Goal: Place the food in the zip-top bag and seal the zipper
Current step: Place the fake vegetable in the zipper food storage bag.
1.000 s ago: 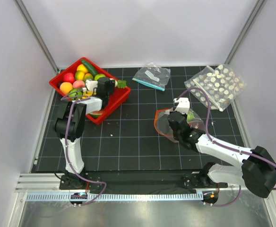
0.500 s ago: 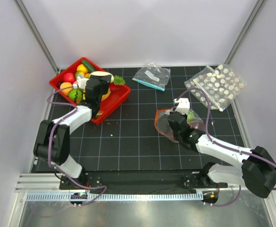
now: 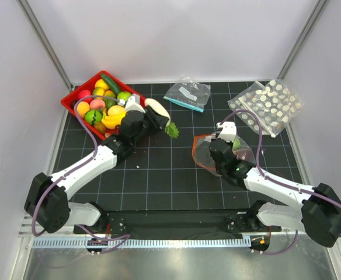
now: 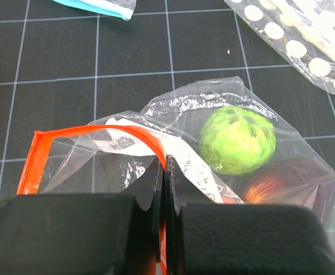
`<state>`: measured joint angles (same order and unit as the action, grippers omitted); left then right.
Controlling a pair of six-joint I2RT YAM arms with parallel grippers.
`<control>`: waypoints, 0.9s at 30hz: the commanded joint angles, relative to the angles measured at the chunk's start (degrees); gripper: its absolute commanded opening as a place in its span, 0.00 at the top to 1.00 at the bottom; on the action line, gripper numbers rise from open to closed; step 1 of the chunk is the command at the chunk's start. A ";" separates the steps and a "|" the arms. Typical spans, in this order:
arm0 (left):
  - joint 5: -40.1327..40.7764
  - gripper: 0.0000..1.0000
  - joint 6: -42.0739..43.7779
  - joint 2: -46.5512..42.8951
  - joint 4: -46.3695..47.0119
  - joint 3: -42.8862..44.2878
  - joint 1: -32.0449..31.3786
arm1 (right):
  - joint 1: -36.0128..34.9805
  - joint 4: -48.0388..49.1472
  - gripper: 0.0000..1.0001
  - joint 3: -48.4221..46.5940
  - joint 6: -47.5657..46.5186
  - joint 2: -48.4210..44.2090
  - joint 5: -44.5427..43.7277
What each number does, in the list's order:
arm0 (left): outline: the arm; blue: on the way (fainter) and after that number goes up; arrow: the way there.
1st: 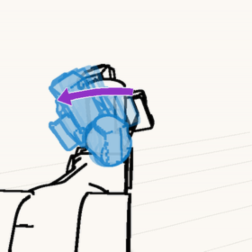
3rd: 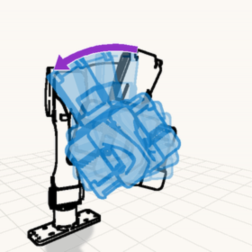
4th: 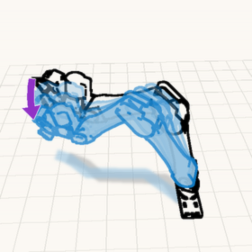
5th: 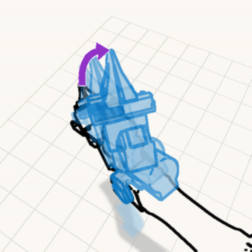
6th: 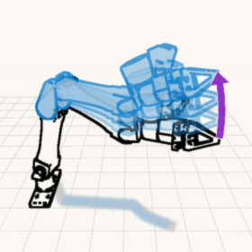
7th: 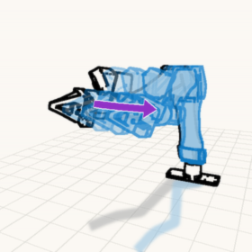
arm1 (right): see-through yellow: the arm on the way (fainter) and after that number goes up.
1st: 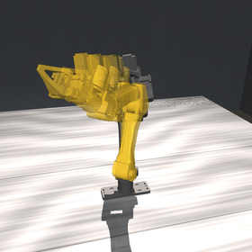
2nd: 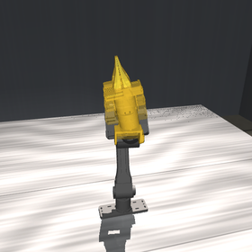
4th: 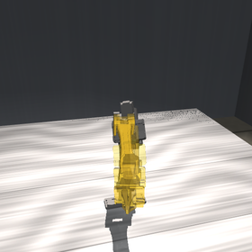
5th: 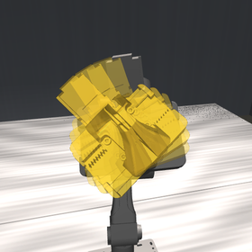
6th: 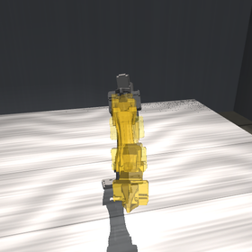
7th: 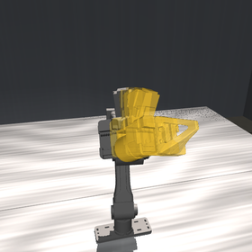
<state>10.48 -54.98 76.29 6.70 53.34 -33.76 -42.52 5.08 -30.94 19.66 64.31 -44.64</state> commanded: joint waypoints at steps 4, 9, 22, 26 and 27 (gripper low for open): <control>-5.99 1.00 12.69 0.42 -15.38 3.25 -5.61 | -0.02 1.95 0.99 0.00 0.64 -1.12 -2.55; -7.15 1.00 19.64 4.56 -26.99 9.05 -11.58 | 0.07 1.69 0.99 0.00 0.64 -1.38 -2.99; -13.99 1.00 26.15 15.11 -34.12 17.93 -21.70 | 0.07 1.69 0.99 0.62 0.73 -2.79 -3.78; -18.47 1.00 27.12 17.48 -34.12 20.31 -22.93 | 0.07 1.95 0.99 1.05 0.91 -3.93 -3.61; -19.61 1.00 27.55 18.01 -34.12 21.53 -23.11 | -0.02 2.04 0.99 1.32 0.82 -4.19 -3.61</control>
<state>-3.33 -29.69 93.93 -27.42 70.57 -55.66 -42.52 4.73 -30.00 19.66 62.02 -46.17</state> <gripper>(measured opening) 0.443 0.048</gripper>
